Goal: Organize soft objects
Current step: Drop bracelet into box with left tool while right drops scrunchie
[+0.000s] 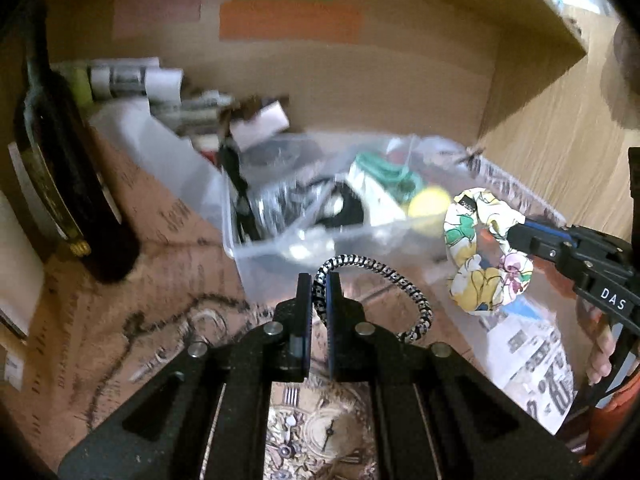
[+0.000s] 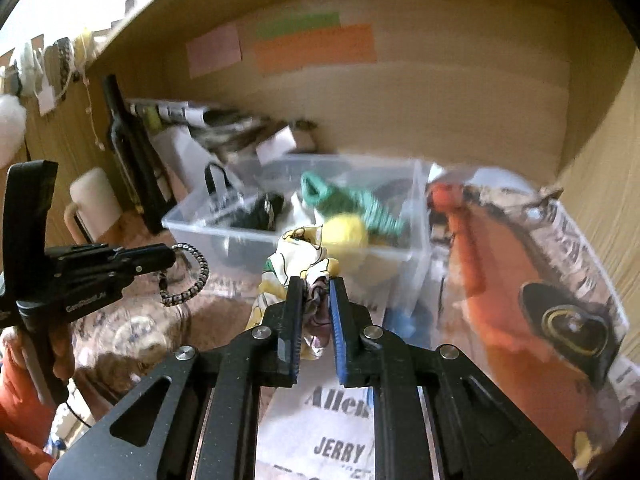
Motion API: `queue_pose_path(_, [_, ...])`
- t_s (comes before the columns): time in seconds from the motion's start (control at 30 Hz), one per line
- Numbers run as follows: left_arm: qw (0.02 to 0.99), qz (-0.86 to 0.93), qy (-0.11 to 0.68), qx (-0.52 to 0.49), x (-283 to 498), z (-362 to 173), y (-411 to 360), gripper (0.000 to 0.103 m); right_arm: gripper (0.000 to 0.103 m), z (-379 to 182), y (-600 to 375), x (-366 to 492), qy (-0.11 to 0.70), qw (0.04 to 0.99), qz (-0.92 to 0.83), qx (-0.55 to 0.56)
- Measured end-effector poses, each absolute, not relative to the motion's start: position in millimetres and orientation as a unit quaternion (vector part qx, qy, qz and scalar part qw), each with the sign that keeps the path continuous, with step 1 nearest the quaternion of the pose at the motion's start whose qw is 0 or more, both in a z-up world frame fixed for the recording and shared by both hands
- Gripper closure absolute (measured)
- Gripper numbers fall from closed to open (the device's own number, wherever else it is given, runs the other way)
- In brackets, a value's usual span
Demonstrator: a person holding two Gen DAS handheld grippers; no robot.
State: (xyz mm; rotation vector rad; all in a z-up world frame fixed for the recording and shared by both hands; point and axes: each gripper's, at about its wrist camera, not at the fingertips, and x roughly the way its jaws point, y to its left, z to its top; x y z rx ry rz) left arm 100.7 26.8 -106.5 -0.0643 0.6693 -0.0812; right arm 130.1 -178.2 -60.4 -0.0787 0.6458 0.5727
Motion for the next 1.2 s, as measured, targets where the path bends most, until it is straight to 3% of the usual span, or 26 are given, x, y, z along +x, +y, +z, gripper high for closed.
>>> queue_pose_path(0.53, [0.965, -0.021, 0.258, -0.048, 123.9, -52.5, 43.7, 0.098, 0.091, -13.2, -165.1, 159.8, 0.232, 0.929, 0.289, -0.012])
queue_pose_path(1.2, [0.947, 0.001, 0.318, -0.044, 186.9, -98.4, 46.3, 0.098, 0.091, -71.3, -127.7, 210.6, 0.327, 0.900, 0.287, -0.037])
